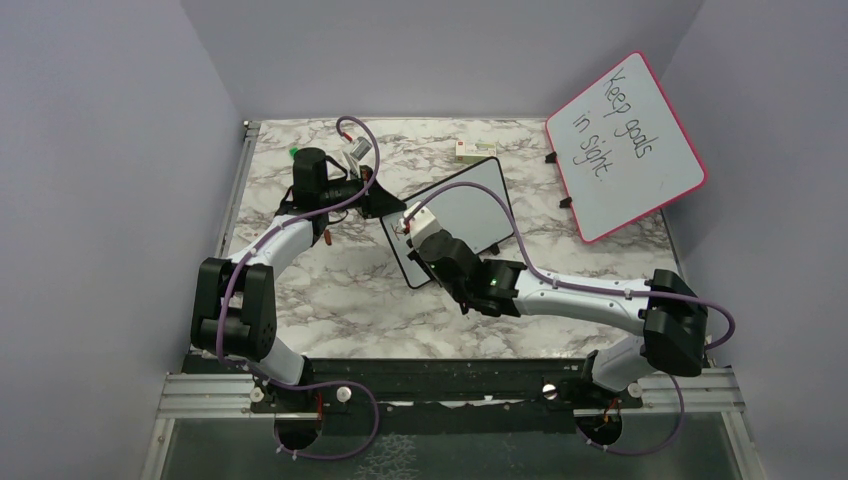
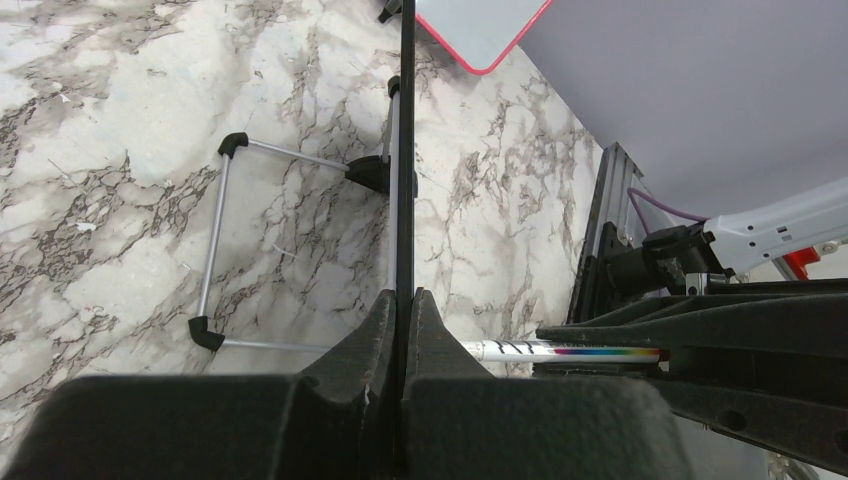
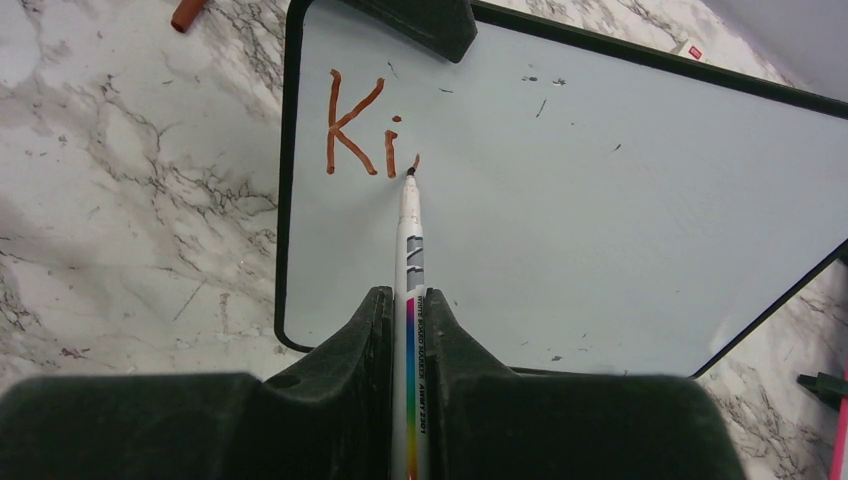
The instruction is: Write a sentence on the whiteboard
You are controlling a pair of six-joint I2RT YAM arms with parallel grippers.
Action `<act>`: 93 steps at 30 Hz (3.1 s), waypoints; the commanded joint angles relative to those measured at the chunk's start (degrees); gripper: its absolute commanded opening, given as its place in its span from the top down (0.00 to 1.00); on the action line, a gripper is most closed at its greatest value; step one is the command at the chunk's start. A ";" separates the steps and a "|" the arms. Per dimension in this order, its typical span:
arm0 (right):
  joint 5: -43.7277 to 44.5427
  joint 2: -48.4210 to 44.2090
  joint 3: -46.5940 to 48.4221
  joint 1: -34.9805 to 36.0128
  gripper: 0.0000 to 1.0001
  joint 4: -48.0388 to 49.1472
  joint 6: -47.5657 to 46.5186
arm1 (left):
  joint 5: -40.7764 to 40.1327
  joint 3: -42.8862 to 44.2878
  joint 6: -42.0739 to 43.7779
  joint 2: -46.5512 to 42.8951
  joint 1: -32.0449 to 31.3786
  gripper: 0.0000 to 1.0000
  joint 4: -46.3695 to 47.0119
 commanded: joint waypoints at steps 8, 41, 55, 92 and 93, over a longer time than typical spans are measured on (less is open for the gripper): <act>1.77 1.07 0.93 -0.47 0.99 1.50 0.01 | 2.14 0.31 0.45 0.63 0.03 1.00 -1.07; 2.76 1.40 1.47 -0.96 0.99 7.57 -2.01 | 2.40 0.25 0.45 0.46 0.03 1.00 -1.07; 1.20 -1.50 -0.43 -1.00 0.99 6.25 -1.02 | 2.12 0.26 0.45 0.54 0.10 1.00 -1.07; 2.75 0.76 -1.15 -1.43 0.99 6.18 -0.26 | 2.46 0.26 0.37 0.63 0.16 1.00 -1.07; 3.07 0.59 -1.33 -1.44 0.99 6.34 -0.26 | 2.43 0.26 0.37 0.63 0.12 1.00 -1.14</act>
